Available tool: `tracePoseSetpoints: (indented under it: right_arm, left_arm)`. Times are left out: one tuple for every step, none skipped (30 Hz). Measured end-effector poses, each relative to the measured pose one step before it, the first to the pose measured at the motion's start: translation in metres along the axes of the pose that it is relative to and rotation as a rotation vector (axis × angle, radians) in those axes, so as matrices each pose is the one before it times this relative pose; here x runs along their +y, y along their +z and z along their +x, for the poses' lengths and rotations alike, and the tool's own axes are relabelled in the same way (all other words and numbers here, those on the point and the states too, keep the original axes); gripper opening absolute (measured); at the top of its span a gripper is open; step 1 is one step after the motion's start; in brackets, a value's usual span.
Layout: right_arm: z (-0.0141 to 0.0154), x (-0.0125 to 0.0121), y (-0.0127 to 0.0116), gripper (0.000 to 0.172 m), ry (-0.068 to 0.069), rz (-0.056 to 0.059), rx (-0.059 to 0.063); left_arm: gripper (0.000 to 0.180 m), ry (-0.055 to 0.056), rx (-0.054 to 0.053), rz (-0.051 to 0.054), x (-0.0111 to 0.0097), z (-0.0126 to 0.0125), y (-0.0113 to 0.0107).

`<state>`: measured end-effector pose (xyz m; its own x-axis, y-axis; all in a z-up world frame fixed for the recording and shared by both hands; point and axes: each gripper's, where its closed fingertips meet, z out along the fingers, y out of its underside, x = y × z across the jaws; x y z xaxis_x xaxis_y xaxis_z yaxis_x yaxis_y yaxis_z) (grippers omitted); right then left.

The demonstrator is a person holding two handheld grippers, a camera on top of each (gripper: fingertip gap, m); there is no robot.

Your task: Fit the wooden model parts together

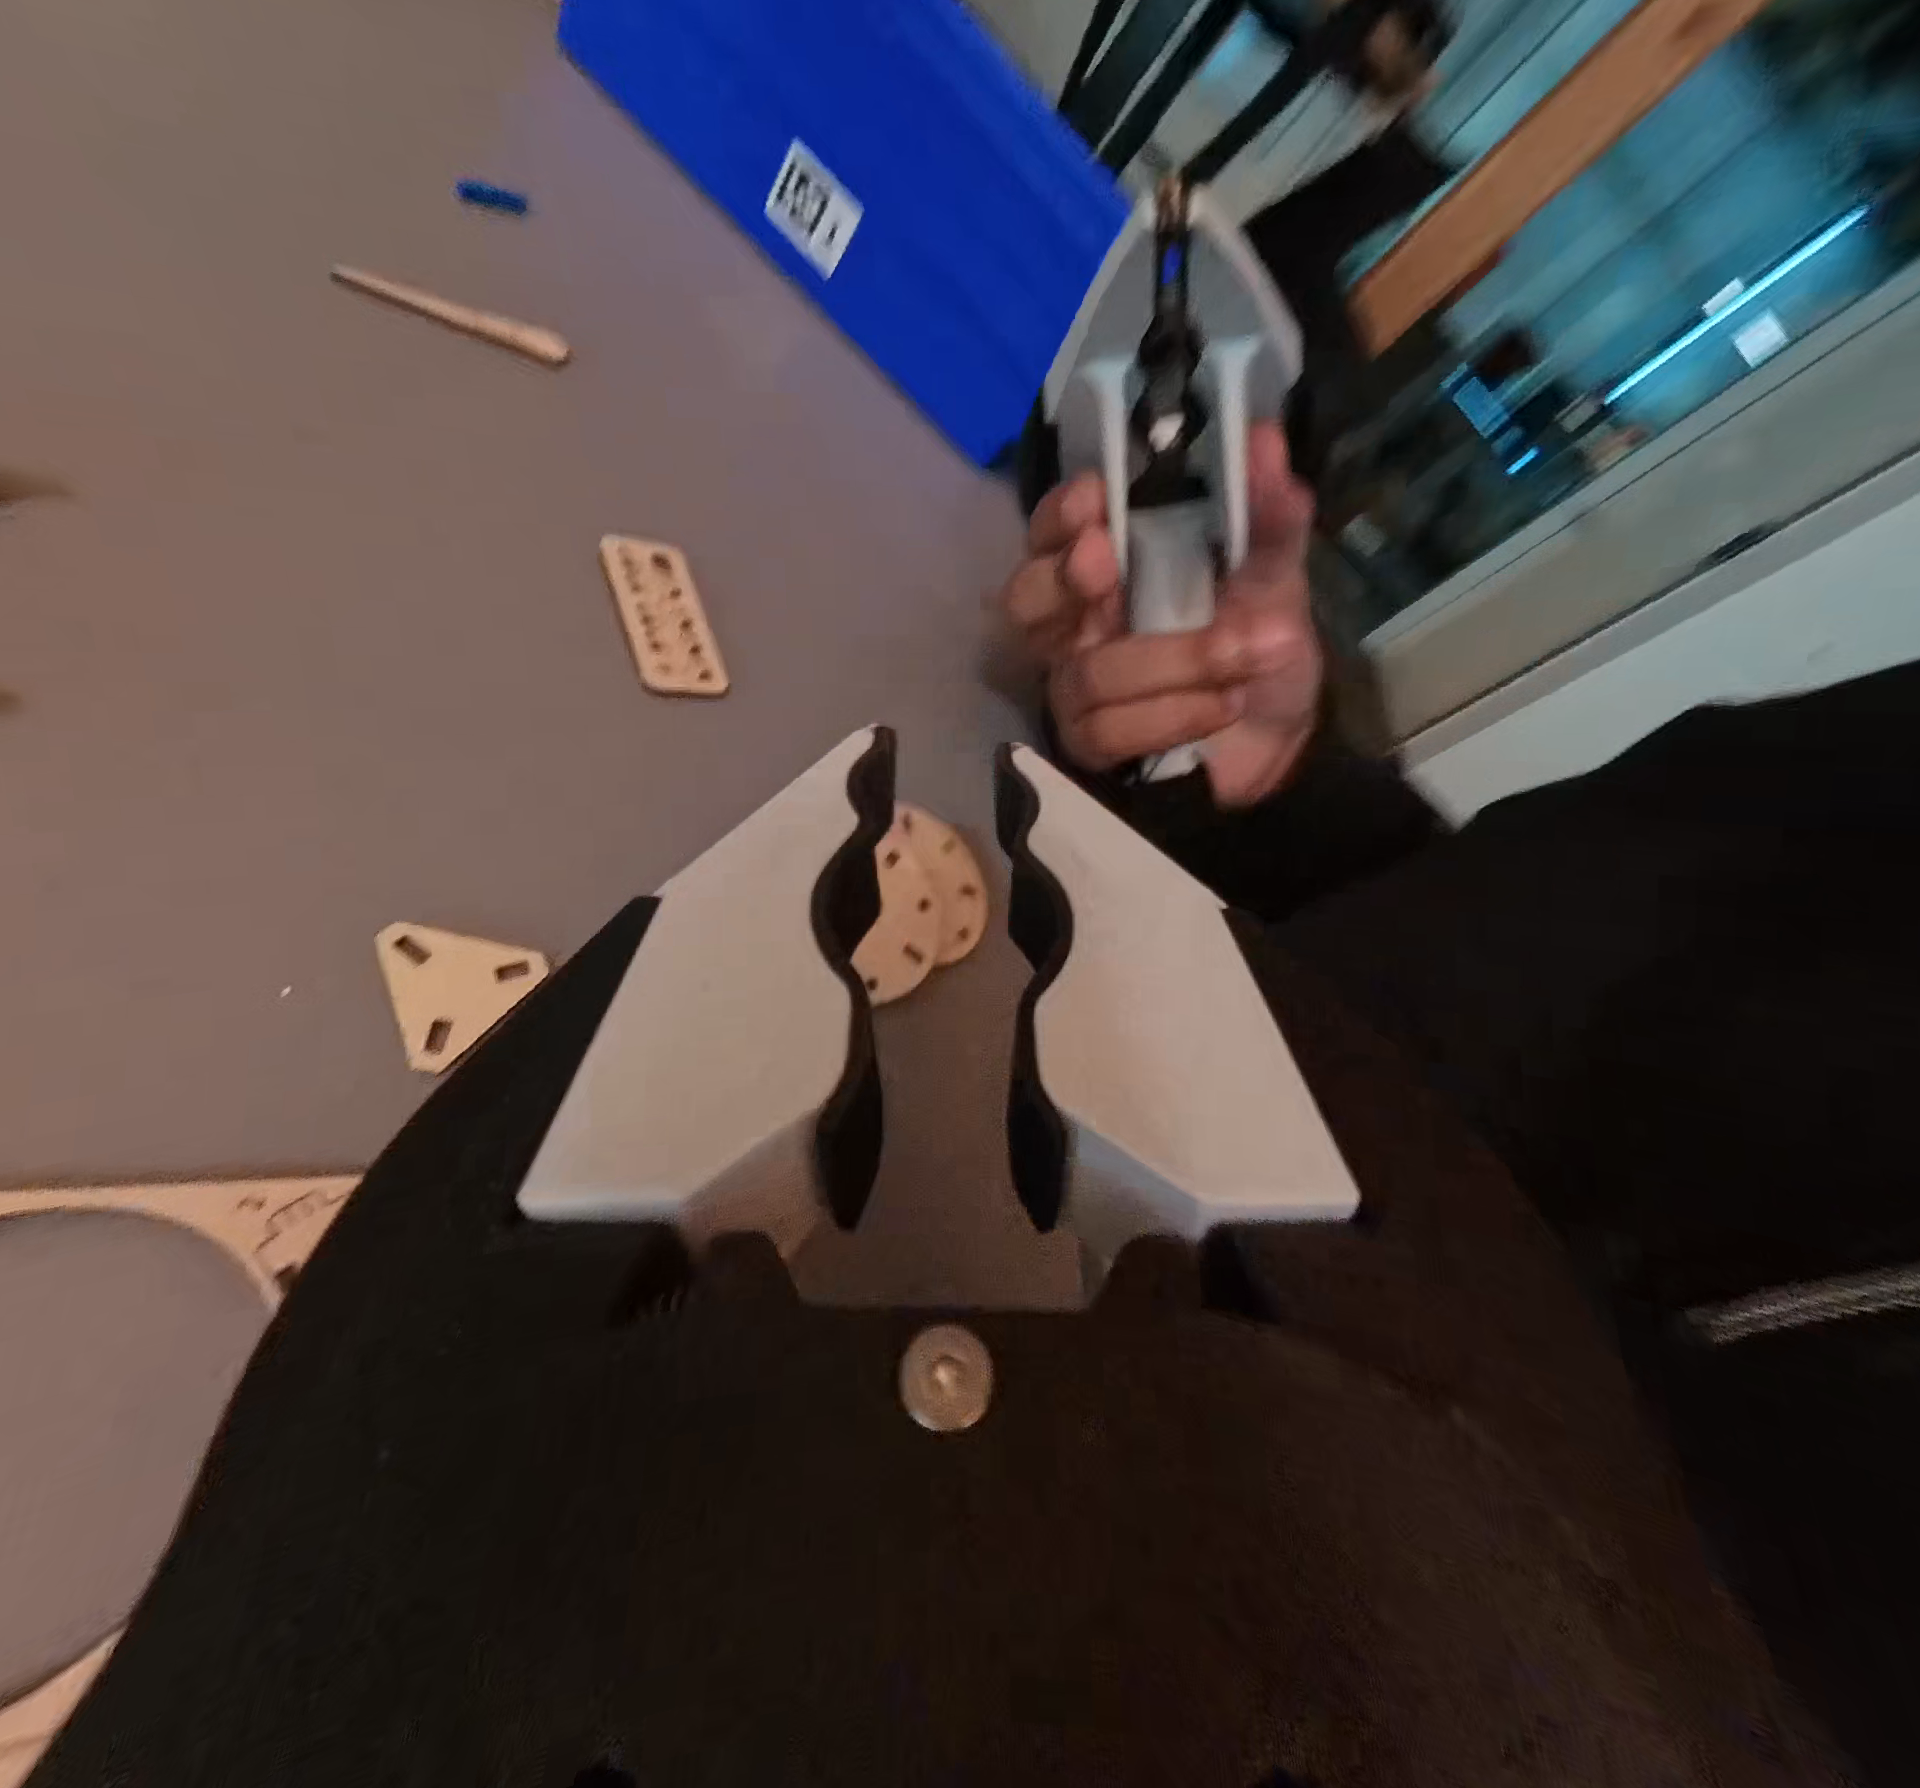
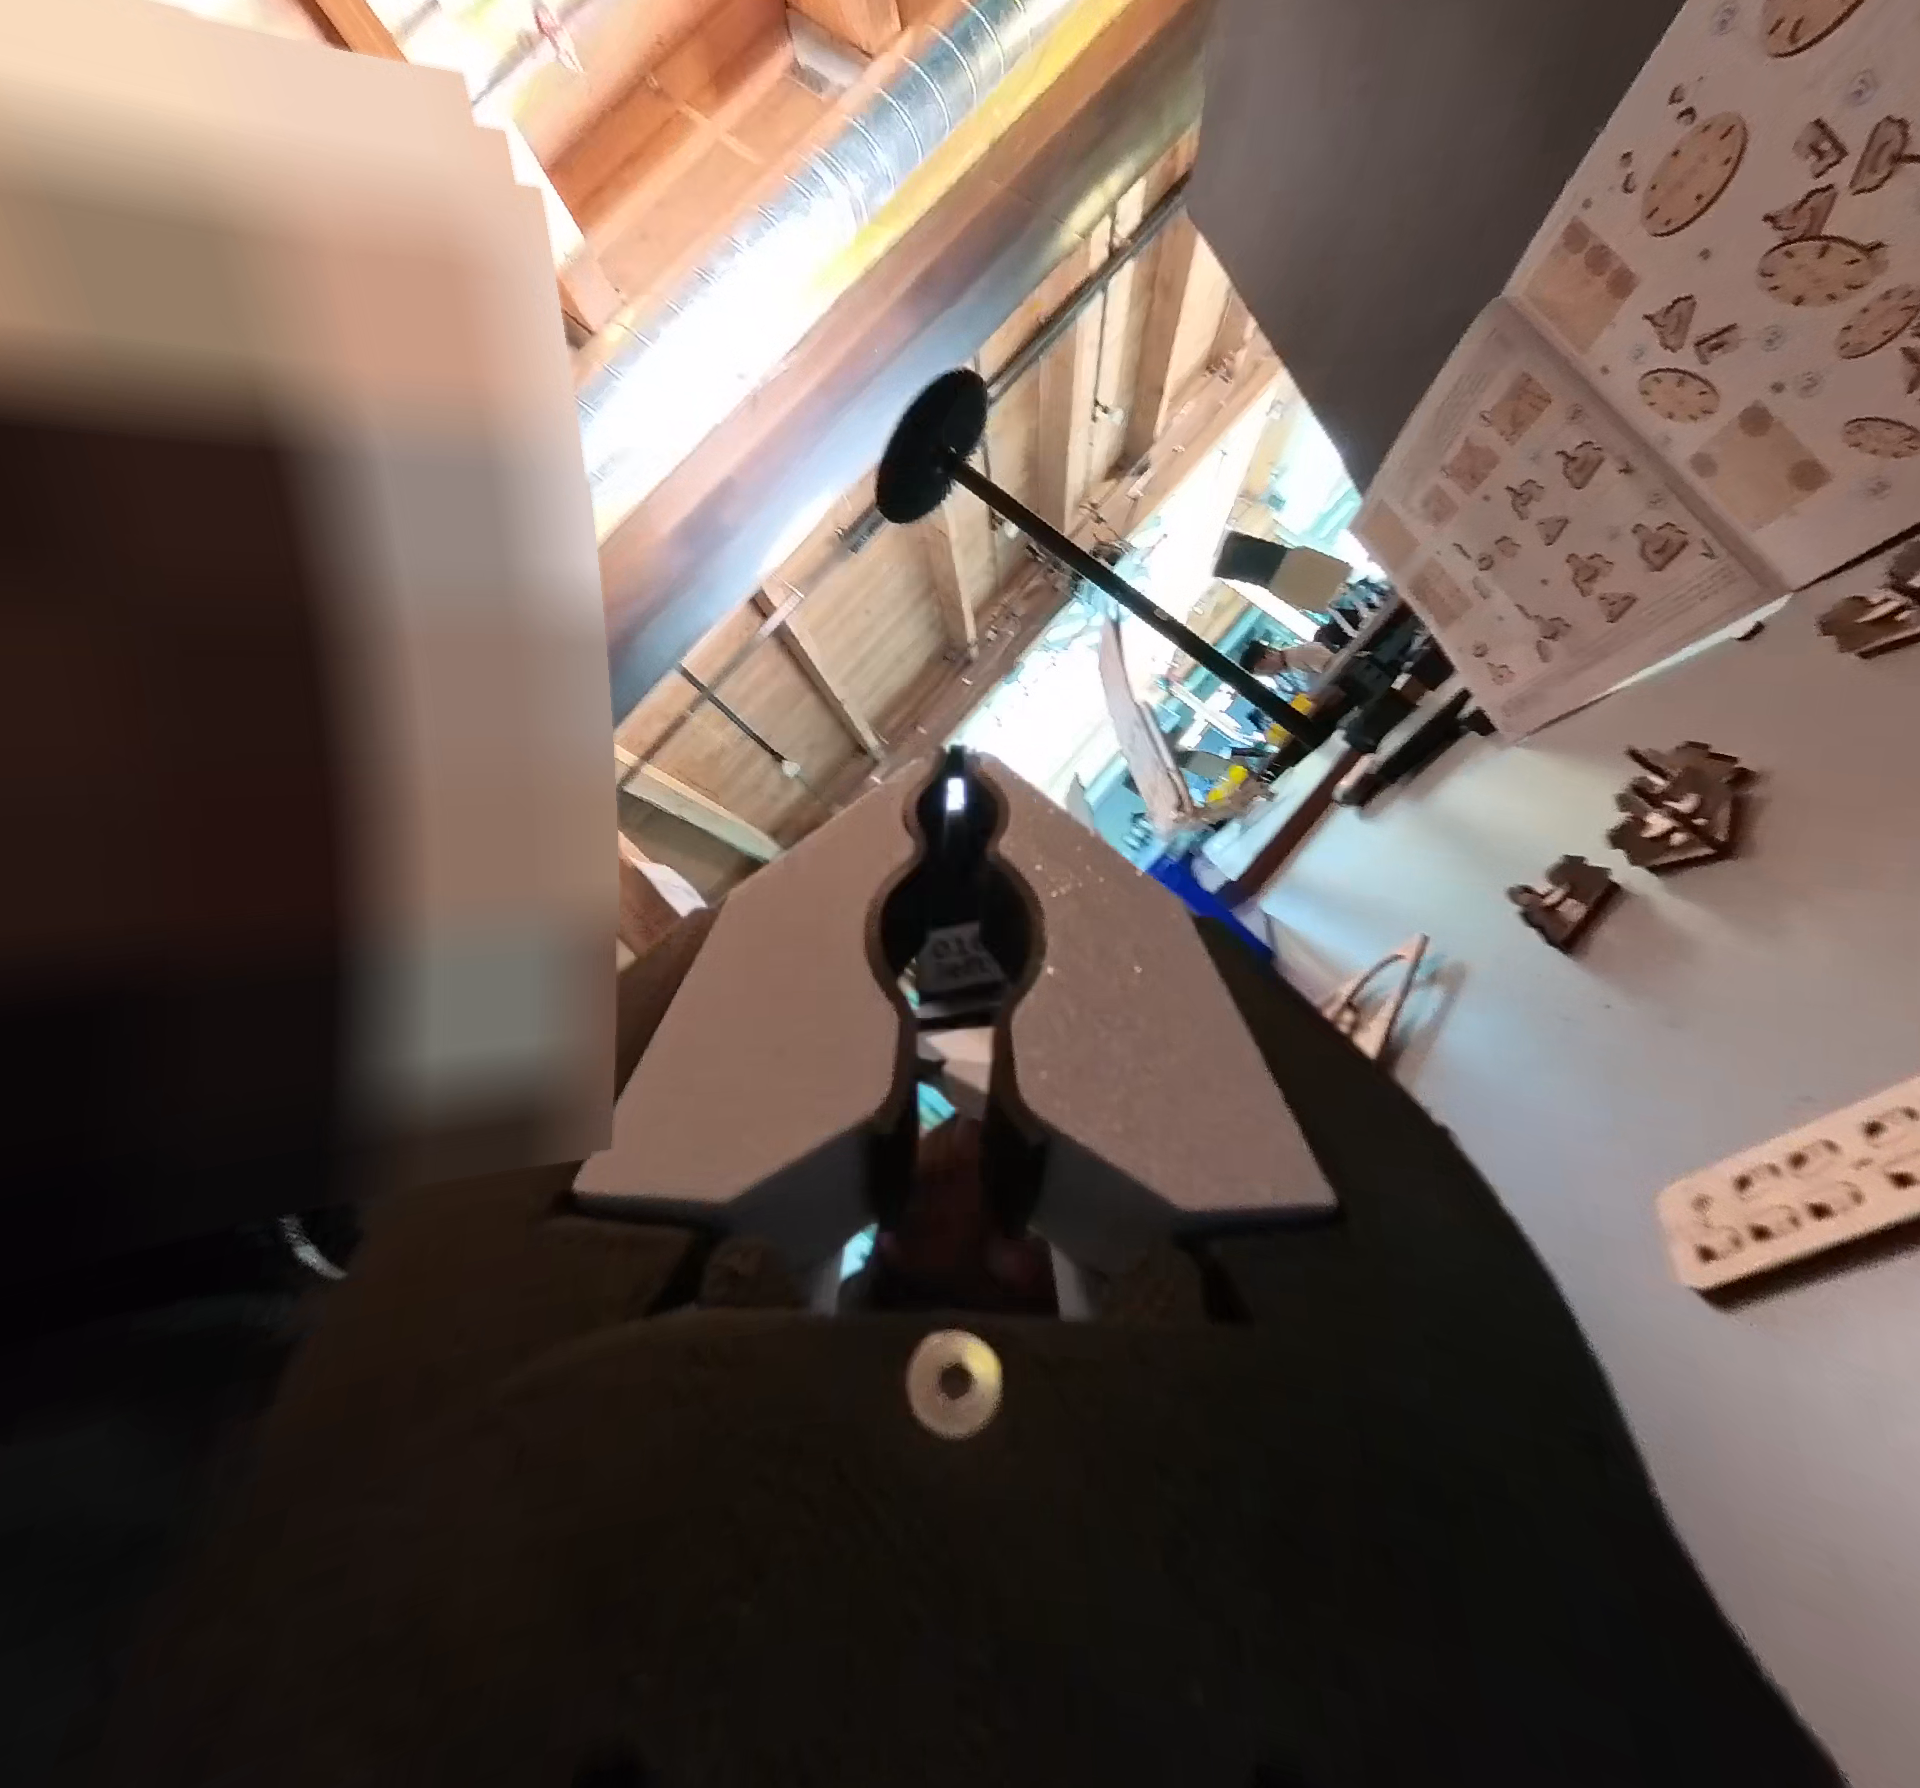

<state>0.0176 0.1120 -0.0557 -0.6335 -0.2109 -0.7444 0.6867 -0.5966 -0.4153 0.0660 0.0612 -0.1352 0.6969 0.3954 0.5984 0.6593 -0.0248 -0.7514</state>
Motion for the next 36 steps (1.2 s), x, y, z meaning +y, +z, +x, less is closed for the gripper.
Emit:
tracePoseSetpoints:
  right_arm:
    - [0.00111, 0.00375, 0.00005, 0.000, -0.0321, -0.0269, 0.0239]
    - [0.00157, 0.00436, -0.00017, 0.000, -0.0390, -0.0323, 0.0288]
    - [0.00167, 0.00425, -0.00054, 0.000, -0.0420, -0.0325, 0.0308]
    - [0.00120, 0.00384, -0.00069, 0.000, -0.0391, -0.0281, 0.0282]
    - [0.00065, 0.00301, -0.00087, 0.000, -0.0315, -0.0232, 0.0224]
    - [-0.00007, 0.00253, -0.00113, 0.000, -0.0238, -0.0178, 0.0168]
    - [-0.00042, 0.00198, -0.00151, 0.000, -0.0193, -0.0147, 0.0140]
    - [-0.00026, 0.00191, -0.00108, 0.000, -0.0170, -0.0123, 0.0134]
    - [-0.00013, 0.00176, -0.00102, 0.000, -0.0139, -0.0100, 0.0114]
    - [-0.00009, 0.00115, -0.00090, 0.000, -0.0102, -0.0074, 0.0089]
    - [-0.00056, 0.00102, -0.00094, 0.000, -0.0069, -0.0036, 0.0057]
    - [-0.00042, 0.00034, -0.00075, 0.000, -0.0042, -0.0004, 0.0034]
    - [-0.00063, 0.00014, -0.00095, 0.000, -0.0007, 0.0021, 0.0014]
    - [-0.00011, -0.00013, -0.00095, 0.000, 0.0022, 0.0035, 0.0009]
    - [-0.00004, -0.00028, -0.00032, 0.000, 0.0012, 0.0024, 0.0011]
    - [0.00020, 0.00004, -0.00034, 0.000, 0.0014, 0.0016, 0.0010]
    - [0.00009, 0.00043, -0.00042, 0.000, -0.0032, -0.0011, 0.0041]
    - [0.00060, 0.00096, -0.00003, 0.000, -0.0124, -0.0056, 0.0091]
    - [0.00044, 0.00136, -0.00020, 0.000, -0.0189, -0.0089, 0.0119]
    - [-0.00009, 0.00130, -0.00018, 0.000, -0.0204, -0.0098, 0.0105]
    - [-0.00095, 0.00078, -0.00036, 0.000, -0.0171, -0.0076, 0.0076]
    - [-0.00133, -0.00028, -0.00045, 0.000, -0.0114, -0.0034, 0.0038]
    - [-0.00056, -0.00092, -0.00074, 0.000, -0.0052, 0.0012, 0.0025]
    - [-0.00056, -0.00148, -0.00150, 0.000, -0.0009, 0.0044, 0.0015]
    - [0.00061, -0.00163, -0.00164, 0.000, 0.0018, 0.0064, 0.0038]
    - [0.00090, -0.00184, -0.00199, 0.000, 0.0014, 0.0061, 0.0055]
    - [0.00273, -0.00096, -0.00050, 0.000, -0.0011, 0.0047, 0.0068]
    - [0.00159, -0.00100, -0.00178, 0.000, -0.0016, 0.0032, 0.0071]
    - [0.00116, -0.00117, -0.00189, 0.000, -0.0028, 0.0032, 0.0057]
    - [0.00065, -0.00118, -0.00124, 0.000, -0.0032, 0.0027, 0.0030]
    - [0.00040, -0.00041, -0.00161, 0.000, -0.0028, 0.0022, 0.0013]
    - [0.00014, -0.00043, -0.00087, 0.000, -0.0029, 0.0007, 0.0011]
    - [0.00045, -0.00028, -0.00044, 0.000, -0.0037, -0.0006, 0.0014]
    - [0.00034, -0.00028, -0.00026, 0.000, -0.0044, -0.0020, 0.0014]
    - [-0.00028, 0.00007, -0.00039, 0.000, -0.0041, -0.0035, 0.0020]
    - [-0.00055, 0.00026, 0.00000, 0.000, -0.0042, -0.0050, 0.0021]
  left_arm:
    - [0.023, 0.0398, -0.0420, -0.0435, 0.00680, -0.00191, 0.00256]
    - [0.030, 0.0349, -0.0387, -0.0326, 0.00601, -0.00180, 0.00271]
    - [0.038, 0.0304, -0.0343, -0.0256, 0.00563, -0.00202, 0.00293]
    - [0.046, 0.0247, -0.0308, -0.0221, 0.00548, -0.00223, 0.00338]
    - [0.052, 0.0157, -0.0279, -0.0225, 0.00569, -0.00211, 0.00383]
    - [0.055, 0.0084, -0.0114, -0.0240, 0.00576, 0.00043, 0.00394]
    - [0.057, 0.0050, -0.0005, -0.0241, 0.00529, 0.00236, 0.00417]
    - [0.059, 0.0091, -0.0092, -0.0249, 0.00507, 0.00155, 0.00414]
    - [0.061, 0.0180, -0.0260, -0.0259, 0.00472, -0.00059, 0.00365]
    - [0.063, 0.0266, -0.0379, -0.0240, 0.00393, -0.00221, 0.00304]
    - [0.065, 0.0320, -0.0387, -0.0201, 0.00304, -0.00247, 0.00241]
    - [0.067, 0.0317, -0.0311, -0.0166, 0.00239, -0.00168, 0.00192]
    - [0.069, 0.0248, -0.0196, -0.0122, 0.00191, -0.00041, 0.00196]
    - [0.069, 0.0124, -0.0060, -0.0094, 0.00186, 0.00095, 0.00180]
    - [0.069, 0.0003, 0.0032, -0.0090, 0.00198, 0.00179, 0.00181]
    - [0.069, -0.0011, -0.0002, 0.0071, -0.00041, 0.00104, 0.00046]
    - [0.068, -0.0008, 0.0026, 0.0010, 0.00033, 0.00112, 0.00006]
    - [0.061, -0.0024, -0.0060, -0.0015, 0.00048, -0.00065, -0.00024]
    - [0.050, -0.0007, -0.0068, -0.0041, 0.00083, -0.00103, -0.00046]
    - [0.050, 0.0006, 0.0010, -0.0005, 0.00041, -0.00030, -0.00066]
    - [0.050, -0.0054, 0.0005, 0.0032, -0.00015, -0.00078, -0.00088]
    - [0.050, -0.0061, 0.0046, 0.0079, -0.00074, -0.00081, -0.00128]
    - [0.050, -0.0062, 0.0013, 0.0118, -0.00169, -0.00181, -0.00197]
    - [0.050, -0.0050, -0.0070, 0.0145, -0.00256, -0.00369, -0.00271]
    - [0.050, -0.0001, -0.0172, 0.0138, -0.00312, -0.00579, -0.00342]
    - [0.050, 0.0061, -0.0244, 0.0098, -0.00351, -0.00758, -0.00333]
    - [0.050, 0.0098, -0.0256, 0.0040, -0.00334, -0.00827, -0.00278]
    - [0.050, 0.0119, -0.0251, -0.0005, -0.00298, -0.00887, -0.00148]
    - [0.050, 0.0113, -0.0231, -0.0085, -0.00175, -0.00897, 0.00043]
    - [0.050, 0.0079, -0.0125, -0.0230, 0.00023, -0.00745, 0.00233]
    - [0.050, 0.0067, 0.0016, -0.0238, 0.00038, -0.00484, 0.00345]
    - [0.050, 0.0035, 0.0141, -0.0155, -0.00062, -0.00250, 0.00420]
    - [0.050, -0.0004, 0.0308, -0.0118, -0.00108, 0.00051, 0.00438]
    - [0.050, 0.0006, 0.0441, -0.0148, -0.00064, 0.00298, 0.00443]
    - [0.050, -0.0007, 0.0316, -0.0133, -0.00074, 0.00158, 0.00376]
    - [0.050, 0.0008, 0.0092, -0.0103, -0.00052, -0.00122, 0.00310]
